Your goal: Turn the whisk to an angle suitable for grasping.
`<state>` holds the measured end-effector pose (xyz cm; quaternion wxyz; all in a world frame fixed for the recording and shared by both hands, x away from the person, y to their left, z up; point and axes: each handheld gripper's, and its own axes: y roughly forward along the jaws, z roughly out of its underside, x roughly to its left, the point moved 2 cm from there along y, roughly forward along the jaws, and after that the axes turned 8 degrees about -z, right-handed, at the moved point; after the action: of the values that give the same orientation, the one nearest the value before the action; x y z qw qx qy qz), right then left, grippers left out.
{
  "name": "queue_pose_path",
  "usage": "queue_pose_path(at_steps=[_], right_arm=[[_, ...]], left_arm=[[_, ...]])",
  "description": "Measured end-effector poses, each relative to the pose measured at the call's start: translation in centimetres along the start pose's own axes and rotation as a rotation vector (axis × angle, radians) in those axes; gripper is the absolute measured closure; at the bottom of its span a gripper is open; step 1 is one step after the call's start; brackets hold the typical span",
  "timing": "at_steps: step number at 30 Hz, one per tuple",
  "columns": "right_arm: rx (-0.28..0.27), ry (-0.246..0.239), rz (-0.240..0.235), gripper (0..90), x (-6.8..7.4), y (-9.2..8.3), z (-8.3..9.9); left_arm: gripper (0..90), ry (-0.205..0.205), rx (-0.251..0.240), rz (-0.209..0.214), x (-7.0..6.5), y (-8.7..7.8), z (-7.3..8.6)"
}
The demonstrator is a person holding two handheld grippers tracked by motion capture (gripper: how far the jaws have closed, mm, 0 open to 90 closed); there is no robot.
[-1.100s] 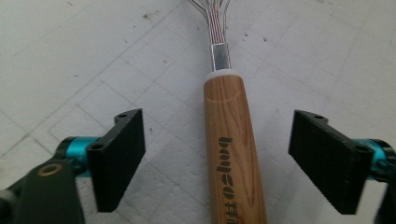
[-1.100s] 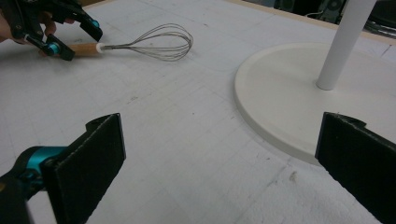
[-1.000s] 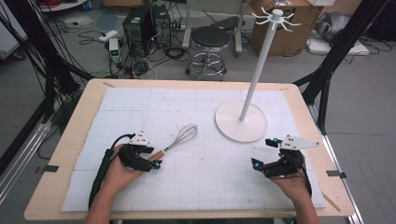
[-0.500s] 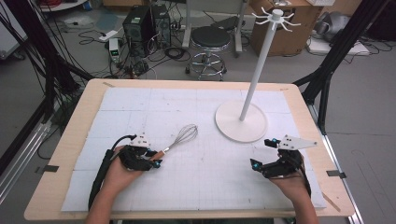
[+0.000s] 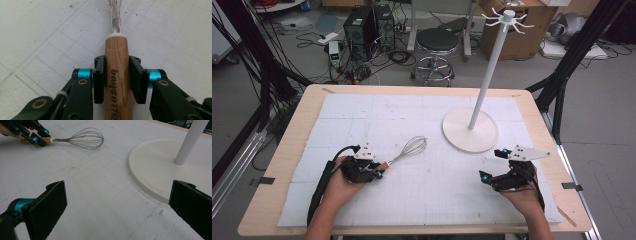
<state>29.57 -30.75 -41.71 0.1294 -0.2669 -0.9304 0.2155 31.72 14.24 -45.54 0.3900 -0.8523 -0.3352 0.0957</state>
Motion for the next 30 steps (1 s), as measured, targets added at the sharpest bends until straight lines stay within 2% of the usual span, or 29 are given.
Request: queue_pose_path(at_steps=[4, 14, 20, 30], right_arm=[[-0.004, 0.002, 0.002, 0.4, 0.0, -0.1, 0.0], [-0.005, 0.000, 0.000, 0.4, 0.0, -0.1, 0.0], [-0.006, -0.003, -0.001, 0.4, 0.0, -0.1, -0.1], [-0.001, 0.000, -0.003, 0.4, 0.0, -0.1, 0.0]], left_arm=[[68.3, 0.024, -0.009, 0.002, -0.4, -0.1, -0.3], [68.3, 0.088, -0.020, 0.056, -2.1, 0.2, -1.2], [68.3, 0.141, -0.029, 0.090, -3.7, 0.5, -2.1], [68.3, 0.217, -0.041, 0.160, -7.1, 2.2, -3.7]])
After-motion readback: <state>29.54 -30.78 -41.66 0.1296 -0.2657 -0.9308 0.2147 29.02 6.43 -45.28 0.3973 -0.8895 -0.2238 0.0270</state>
